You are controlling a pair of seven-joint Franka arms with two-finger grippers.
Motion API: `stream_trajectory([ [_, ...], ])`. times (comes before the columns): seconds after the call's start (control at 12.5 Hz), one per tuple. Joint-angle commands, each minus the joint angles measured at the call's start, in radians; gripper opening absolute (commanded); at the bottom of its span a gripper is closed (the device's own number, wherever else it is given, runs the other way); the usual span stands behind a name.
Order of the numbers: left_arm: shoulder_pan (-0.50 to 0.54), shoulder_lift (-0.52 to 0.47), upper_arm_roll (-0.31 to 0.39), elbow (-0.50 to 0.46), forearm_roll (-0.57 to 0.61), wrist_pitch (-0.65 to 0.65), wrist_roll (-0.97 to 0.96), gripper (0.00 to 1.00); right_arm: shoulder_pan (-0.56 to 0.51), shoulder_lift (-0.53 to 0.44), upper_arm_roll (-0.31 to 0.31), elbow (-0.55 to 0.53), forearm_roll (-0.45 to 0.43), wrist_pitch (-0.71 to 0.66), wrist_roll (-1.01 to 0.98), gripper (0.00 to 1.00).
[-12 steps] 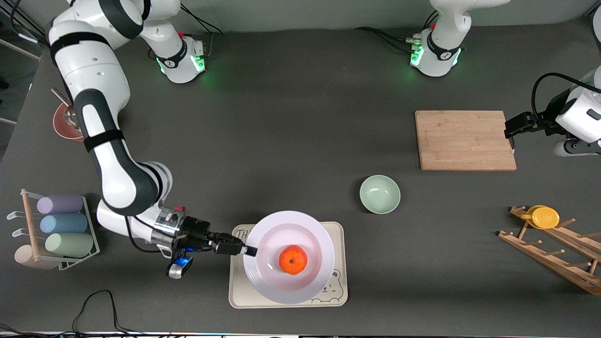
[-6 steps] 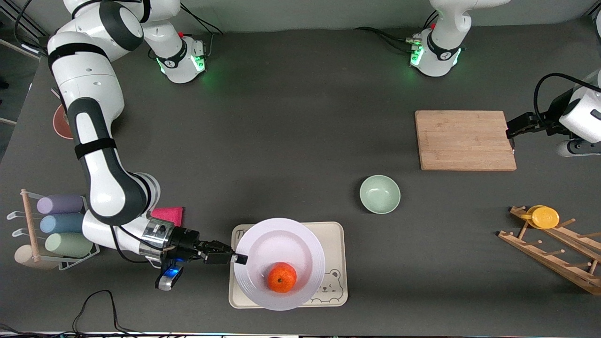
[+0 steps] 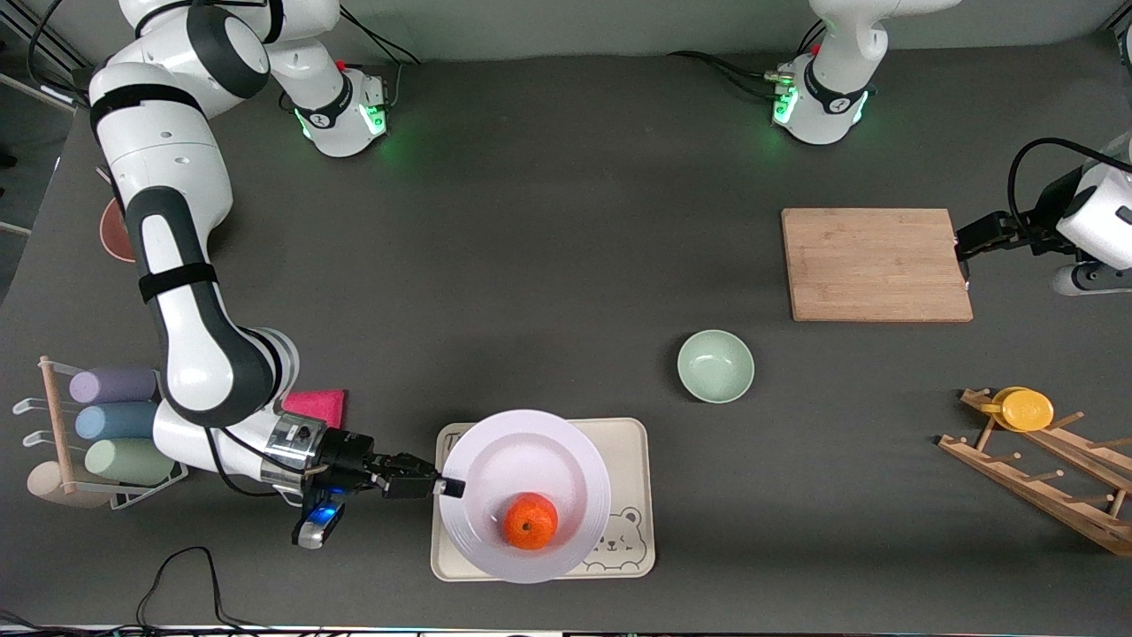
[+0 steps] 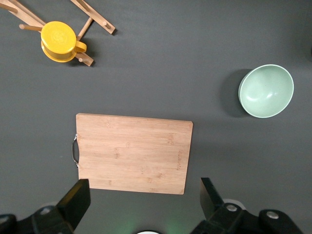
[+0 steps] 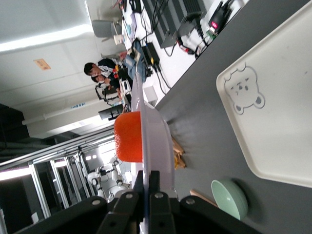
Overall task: Place orange and plate with both arms
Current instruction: 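Adjust the plate on the bear tray with the right gripper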
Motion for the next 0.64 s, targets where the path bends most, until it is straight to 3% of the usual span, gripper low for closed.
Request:
stream_trajectory([
  [0.0,0.006,-0.003,0.002,0.008,-0.012,0.000,0.001,1.00,0.007,0.071,0.006,0.081,-0.016,0.051,-0.034,0.00],
  [0.24,0.008,-0.002,0.002,0.008,-0.010,-0.003,0.001,1.00,0.014,0.184,0.004,0.200,-0.020,0.072,-0.082,0.00],
  [0.56,0.008,-0.003,0.004,0.008,-0.009,-0.006,0.001,1.00,0.019,0.272,0.003,0.202,-0.022,0.094,-0.257,0.00],
])
